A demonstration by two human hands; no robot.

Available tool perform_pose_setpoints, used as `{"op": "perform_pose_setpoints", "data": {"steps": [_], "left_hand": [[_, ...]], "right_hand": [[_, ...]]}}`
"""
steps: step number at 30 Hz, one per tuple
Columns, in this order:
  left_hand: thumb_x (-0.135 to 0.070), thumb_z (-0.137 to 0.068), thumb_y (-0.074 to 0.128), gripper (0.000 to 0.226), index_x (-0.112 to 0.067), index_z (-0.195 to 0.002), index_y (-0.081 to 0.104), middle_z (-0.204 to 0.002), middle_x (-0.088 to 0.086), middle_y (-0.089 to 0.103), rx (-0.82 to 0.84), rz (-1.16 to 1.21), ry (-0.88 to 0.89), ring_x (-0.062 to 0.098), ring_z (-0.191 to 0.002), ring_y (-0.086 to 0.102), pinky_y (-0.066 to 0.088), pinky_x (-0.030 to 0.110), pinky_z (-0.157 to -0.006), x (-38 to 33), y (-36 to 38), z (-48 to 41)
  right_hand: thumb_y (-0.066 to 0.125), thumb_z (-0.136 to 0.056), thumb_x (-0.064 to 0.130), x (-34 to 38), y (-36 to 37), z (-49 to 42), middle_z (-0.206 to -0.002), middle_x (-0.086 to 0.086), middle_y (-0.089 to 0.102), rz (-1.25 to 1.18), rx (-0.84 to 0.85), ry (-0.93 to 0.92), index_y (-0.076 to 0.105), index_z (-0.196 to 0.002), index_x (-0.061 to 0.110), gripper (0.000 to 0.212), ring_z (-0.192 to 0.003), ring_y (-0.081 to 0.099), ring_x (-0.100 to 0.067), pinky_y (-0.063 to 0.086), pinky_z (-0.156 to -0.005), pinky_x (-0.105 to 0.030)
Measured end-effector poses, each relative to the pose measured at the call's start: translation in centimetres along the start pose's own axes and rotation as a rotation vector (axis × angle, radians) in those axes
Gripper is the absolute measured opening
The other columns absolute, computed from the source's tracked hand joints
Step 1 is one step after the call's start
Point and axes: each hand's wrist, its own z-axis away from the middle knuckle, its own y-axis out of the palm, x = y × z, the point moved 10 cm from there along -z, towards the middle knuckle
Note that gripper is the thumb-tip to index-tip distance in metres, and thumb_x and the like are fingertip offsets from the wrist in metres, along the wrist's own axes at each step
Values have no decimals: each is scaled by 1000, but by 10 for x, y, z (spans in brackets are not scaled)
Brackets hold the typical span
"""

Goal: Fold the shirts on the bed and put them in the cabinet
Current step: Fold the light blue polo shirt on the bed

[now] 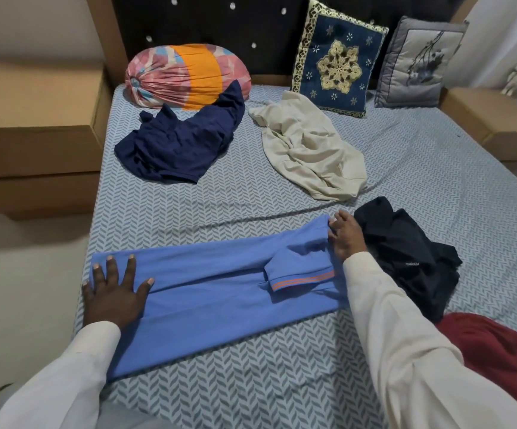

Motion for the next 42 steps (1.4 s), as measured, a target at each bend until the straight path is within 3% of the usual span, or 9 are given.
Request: {"op": "perform_pose_setpoints", "data": {"steps": [5, 7, 11, 14, 19, 25, 29, 34, 42], "left_hand": [[-70, -89, 13, 76, -36, -153, -13, -162, 5, -18, -5, 2, -6, 30, -149, -16, -4, 52, -118, 0, 0, 1], [-71, -88, 12, 78, -36, -153, -12, -162, 5, -18, -5, -2, -8, 30, -149, -16, -4, 52, -119, 0, 0, 1], [-72, -88, 13, 78, -36, -153, -11, -162, 5, -18, 21, 9, -6, 30, -149, -16, -3, 51, -119, 0, -1, 2], [-72, -88, 14, 78, -37, -153, -12, -162, 4, -19, 26, -5, -9, 29, -149, -16, -3, 51, -119, 0, -1, 2], [-72, -89, 11, 77, -36, -153, -12, -163, 6, -16, -7, -24, -46, 30, -149, -13, -4, 50, -119, 2, -2, 4], [-55, -100, 19, 67, -24, -157, 0, -163, 12, -7, -78, -23, -135, 35, -149, -9, -5, 51, -119, -3, -12, 10], [-31, -101, 38, 58, -17, -154, 22, -159, 16, 21, -225, -81, 134, 37, -148, 12, 8, 51, -117, -46, -29, -1], [-17, -89, 64, 30, -7, -117, 64, -115, 19, 63, -315, 50, 298, 39, -109, 53, 42, 49, -93, -60, -49, -21], [-16, -86, 71, 9, -13, -93, 66, -92, 17, 58, -368, 98, 231, 38, -84, 53, 45, 42, -68, -37, -63, -36]], "right_hand": [[73, -77, 31, 9, -26, 33, -95, -8, 58, 480, -243, -74, 43, -112, 24, 47, -79, 60, -26, 54, -75, -40], [80, -69, 42, 0, -14, 48, -97, -6, 63, 663, -147, -36, 42, -114, 23, 62, -86, 62, -24, 53, -80, -40], [62, -82, 17, -5, 3, 62, -85, -13, 65, 928, -22, -84, 47, -114, 28, 37, -82, 64, -31, 47, -61, -35], [52, -87, 16, 11, -1, 72, -89, -8, 62, 1013, -145, -175, 53, -115, 29, 31, -89, 63, -33, 44, -68, -36], [48, -95, 30, -7, 36, 72, -112, -8, 68, 1266, 92, -250, 63, -121, 23, 30, -100, 62, -32, 49, -78, -37], [45, -96, 21, 14, 39, 68, -117, -19, 56, 1424, -142, -350, 66, -109, 10, 28, -113, 51, -38, 43, -88, -40], [57, -87, 18, 12, 82, 57, -111, -14, 57, 1496, 78, -516, 65, -118, 20, 32, -102, 55, -36, 47, -79, -40], [62, -83, 25, 4, 101, 38, -110, -4, 61, 1580, 331, -402, 69, -101, 24, 20, -95, 61, -27, 51, -73, -36], [61, -82, 39, -2, 92, 19, -88, 6, 71, 1726, 395, -343, 67, -87, 30, 12, -80, 64, -18, 45, -59, -27]]}}
